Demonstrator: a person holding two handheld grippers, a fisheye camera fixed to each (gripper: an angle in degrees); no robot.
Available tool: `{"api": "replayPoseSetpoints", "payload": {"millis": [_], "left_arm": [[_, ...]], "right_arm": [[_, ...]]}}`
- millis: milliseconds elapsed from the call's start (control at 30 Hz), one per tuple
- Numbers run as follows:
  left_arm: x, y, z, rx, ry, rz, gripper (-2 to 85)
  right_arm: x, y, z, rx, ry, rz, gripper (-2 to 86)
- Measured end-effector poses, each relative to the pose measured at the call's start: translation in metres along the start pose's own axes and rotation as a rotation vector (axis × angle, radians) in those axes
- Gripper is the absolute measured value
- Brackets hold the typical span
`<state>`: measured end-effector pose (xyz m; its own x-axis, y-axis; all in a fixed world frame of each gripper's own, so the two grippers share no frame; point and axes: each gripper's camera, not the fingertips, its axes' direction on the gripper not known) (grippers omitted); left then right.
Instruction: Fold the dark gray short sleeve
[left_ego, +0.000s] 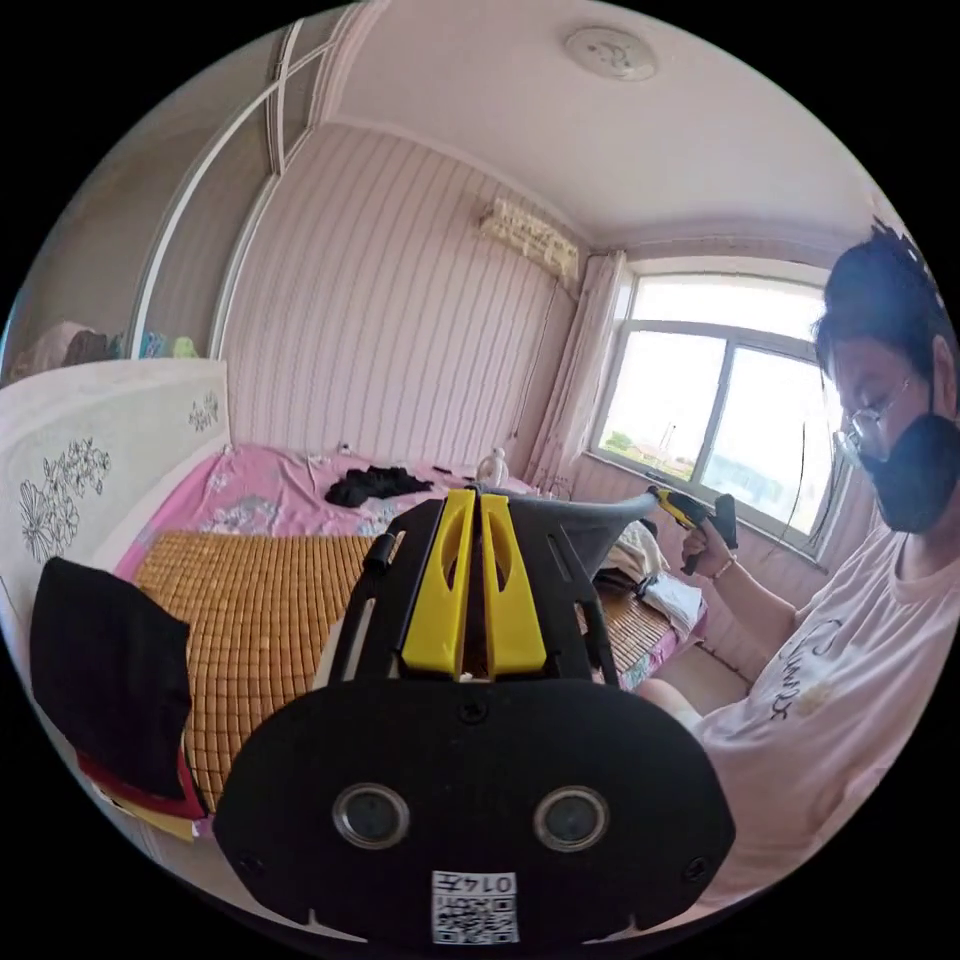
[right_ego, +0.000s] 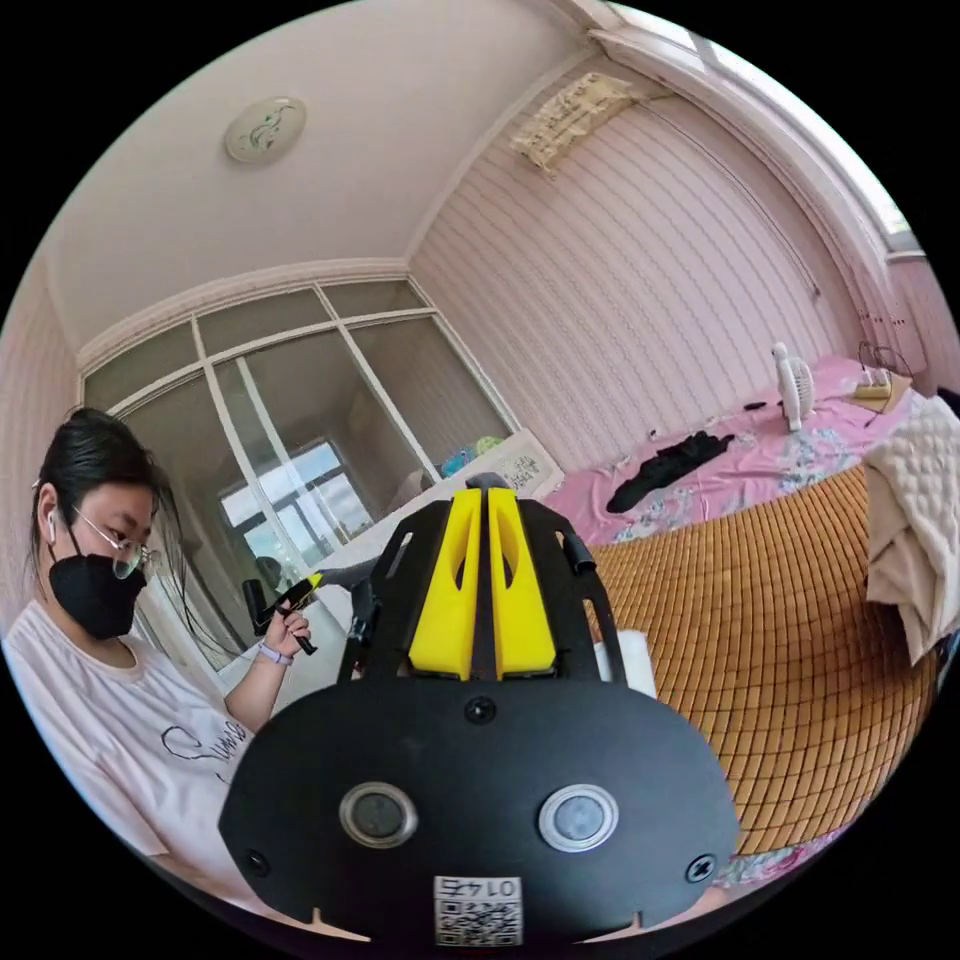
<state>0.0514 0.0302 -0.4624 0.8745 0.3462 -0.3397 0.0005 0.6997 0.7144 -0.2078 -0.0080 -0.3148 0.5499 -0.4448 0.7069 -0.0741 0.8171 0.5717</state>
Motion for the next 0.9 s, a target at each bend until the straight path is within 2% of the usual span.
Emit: {"api": "replayPoseSetpoints", "payload": {"millis": [167,267,367,500,567,667,767,900], "left_arm": [[0.035,-0.049,-0.081,0.172,-0.002,0.156,-1.0],[0.044,-0.074,-0.118,0.234,-0.012,0.215,-1.0],[0.031,-0.092,-0.126,0.225,-0.020,0.197,-1.0],[-0.013,-0.096,-0.061,0.040,-0.031,0.065,-1.0],[-0.036,-0.088,-0.013,-0.077,-0.069,0.007,-1.0],[-0.071,-0.071,0.066,-0.214,-0.120,-0.110,-1.0],[-0.081,-0.087,0.107,-0.184,-0.144,-0.142,-1.0],[-0.057,-0.139,0.114,-0.066,-0.177,-0.023,-1.0]], "right_arm": [[-0.105,-0.064,-0.054,0.136,-0.066,-0.252,0.3],[-0.140,-0.090,-0.074,0.171,-0.088,-0.323,0.3],[-0.139,-0.110,-0.062,0.121,-0.045,-0.319,0.4],[-0.090,-0.112,0.003,-0.079,0.069,-0.211,0.4],[-0.039,-0.097,0.066,-0.254,0.223,-0.137,0.5],[0.016,-0.080,0.130,-0.360,0.355,-0.043,0.4],[0.030,-0.104,0.149,-0.243,0.360,0.011,0.4],[0.002,-0.143,0.133,-0.004,0.237,-0.080,0.4]]}}
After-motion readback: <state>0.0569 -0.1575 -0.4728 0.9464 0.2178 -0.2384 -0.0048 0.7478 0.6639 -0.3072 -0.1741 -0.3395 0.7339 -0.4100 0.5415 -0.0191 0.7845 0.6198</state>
